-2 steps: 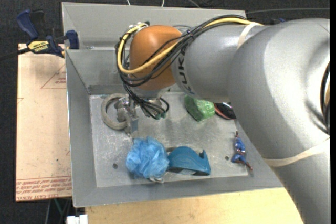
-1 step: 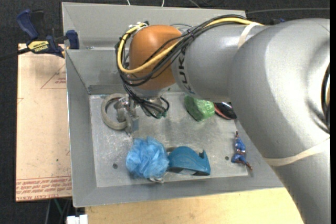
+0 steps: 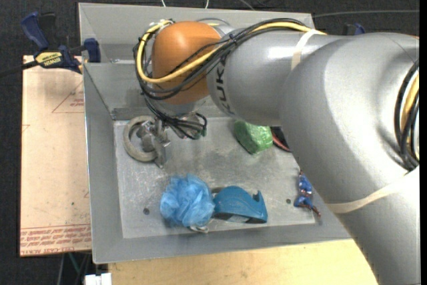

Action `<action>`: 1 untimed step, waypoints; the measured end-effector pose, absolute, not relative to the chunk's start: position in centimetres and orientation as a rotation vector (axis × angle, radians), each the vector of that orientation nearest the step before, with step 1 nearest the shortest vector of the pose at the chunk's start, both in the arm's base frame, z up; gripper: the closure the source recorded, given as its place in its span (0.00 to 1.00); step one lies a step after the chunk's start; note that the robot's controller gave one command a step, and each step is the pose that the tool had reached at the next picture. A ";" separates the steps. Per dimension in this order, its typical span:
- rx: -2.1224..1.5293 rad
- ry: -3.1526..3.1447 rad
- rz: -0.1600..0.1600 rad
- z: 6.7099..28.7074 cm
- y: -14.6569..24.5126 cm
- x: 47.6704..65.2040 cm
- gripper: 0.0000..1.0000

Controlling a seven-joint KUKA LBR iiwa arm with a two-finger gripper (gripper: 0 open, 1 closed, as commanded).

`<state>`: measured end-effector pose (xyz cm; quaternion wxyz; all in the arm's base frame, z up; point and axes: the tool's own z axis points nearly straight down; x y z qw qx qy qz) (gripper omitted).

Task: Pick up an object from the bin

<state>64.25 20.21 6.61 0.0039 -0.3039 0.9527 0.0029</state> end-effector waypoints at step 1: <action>-0.884 2.982 0.012 16.8 19.6 63.6 1.00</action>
Offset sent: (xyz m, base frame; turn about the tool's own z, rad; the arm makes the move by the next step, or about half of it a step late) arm 0.0052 0.0049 0.2182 -0.0225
